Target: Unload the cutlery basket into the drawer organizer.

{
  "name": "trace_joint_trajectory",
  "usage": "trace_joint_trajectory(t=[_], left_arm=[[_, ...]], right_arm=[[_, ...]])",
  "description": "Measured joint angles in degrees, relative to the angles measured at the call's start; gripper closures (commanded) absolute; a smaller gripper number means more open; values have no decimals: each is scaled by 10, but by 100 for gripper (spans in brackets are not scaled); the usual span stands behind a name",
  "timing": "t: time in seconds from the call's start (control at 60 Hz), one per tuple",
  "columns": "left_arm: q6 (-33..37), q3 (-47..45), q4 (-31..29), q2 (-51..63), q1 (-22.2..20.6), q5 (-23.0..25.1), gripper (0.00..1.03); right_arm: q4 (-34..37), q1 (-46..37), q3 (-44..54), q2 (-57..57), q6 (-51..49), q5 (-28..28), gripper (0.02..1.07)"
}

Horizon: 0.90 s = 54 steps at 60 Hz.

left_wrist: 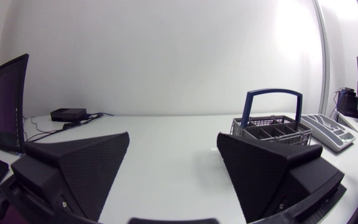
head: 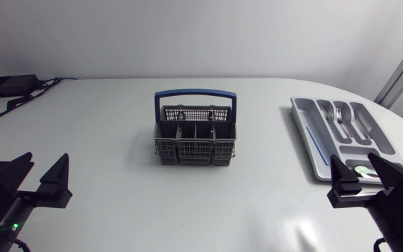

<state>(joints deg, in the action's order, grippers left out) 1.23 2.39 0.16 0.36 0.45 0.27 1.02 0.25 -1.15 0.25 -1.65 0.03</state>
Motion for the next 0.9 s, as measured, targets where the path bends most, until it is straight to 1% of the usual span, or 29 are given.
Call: trace_joint_trajectory(t=[0.9], left_arm=[[0, -1, 2, 0, 0, -2, 4]], right_arm=[[0, 0, 0, 0, 2, 0, 7]])
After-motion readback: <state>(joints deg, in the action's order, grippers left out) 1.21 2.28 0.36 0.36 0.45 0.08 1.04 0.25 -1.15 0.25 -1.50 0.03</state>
